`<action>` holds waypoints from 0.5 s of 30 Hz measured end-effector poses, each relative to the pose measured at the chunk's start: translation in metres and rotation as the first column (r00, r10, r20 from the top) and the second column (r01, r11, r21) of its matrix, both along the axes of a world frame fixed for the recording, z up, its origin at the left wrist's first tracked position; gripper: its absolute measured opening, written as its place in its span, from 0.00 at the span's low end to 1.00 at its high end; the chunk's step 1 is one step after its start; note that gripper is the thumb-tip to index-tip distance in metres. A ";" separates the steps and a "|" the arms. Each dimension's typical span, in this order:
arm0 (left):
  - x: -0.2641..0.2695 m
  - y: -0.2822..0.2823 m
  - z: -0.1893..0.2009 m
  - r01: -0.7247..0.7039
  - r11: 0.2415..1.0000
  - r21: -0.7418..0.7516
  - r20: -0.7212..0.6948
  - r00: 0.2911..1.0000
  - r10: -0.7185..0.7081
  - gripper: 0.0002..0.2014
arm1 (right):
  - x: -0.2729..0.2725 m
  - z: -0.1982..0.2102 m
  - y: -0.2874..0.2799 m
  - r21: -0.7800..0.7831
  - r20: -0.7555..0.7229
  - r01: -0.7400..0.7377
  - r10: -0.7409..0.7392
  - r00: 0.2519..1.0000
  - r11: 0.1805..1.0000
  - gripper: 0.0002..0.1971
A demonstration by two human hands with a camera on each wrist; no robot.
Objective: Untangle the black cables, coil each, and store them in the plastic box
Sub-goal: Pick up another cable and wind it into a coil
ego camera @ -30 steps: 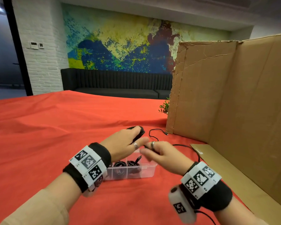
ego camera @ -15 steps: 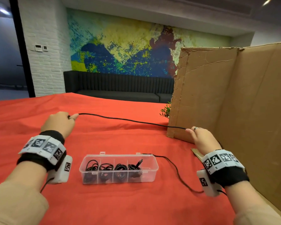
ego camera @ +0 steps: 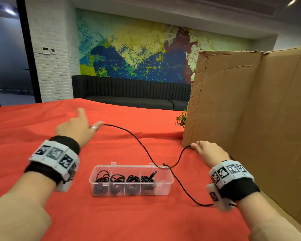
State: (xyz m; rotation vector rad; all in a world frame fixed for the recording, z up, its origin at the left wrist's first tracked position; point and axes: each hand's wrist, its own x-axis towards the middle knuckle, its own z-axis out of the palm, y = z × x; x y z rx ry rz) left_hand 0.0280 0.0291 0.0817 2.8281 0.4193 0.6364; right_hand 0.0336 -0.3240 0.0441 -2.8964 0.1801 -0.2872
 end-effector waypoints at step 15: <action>-0.007 -0.121 -0.021 0.659 0.703 0.268 -0.179 0.751 -0.636 0.12 | -0.028 0.016 0.062 0.561 0.069 -0.538 0.612 0.788 0.629 0.17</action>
